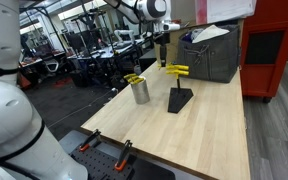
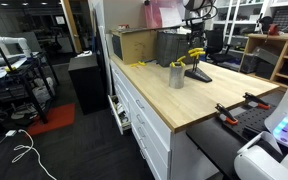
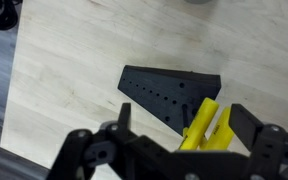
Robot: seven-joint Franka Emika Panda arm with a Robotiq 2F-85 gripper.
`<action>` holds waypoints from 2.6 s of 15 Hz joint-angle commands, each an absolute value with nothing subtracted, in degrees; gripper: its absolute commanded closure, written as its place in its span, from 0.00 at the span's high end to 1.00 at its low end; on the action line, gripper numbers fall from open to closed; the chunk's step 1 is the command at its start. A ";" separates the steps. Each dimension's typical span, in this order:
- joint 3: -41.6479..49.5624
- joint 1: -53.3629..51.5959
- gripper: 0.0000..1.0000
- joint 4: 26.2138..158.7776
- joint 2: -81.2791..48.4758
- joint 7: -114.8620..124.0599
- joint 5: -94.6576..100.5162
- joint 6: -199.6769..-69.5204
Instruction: Move the object with the yellow handle to the the center of the cylinder
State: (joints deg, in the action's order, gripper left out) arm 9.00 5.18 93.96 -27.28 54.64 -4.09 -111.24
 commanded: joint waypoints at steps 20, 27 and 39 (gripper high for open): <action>11.15 8.61 1.00 69.12 -44.68 80.75 -6.82 -102.43; 10.90 9.09 0.51 68.70 -45.83 80.42 -7.36 -102.42; 11.14 8.37 0.07 70.45 -43.12 79.72 -6.36 -102.41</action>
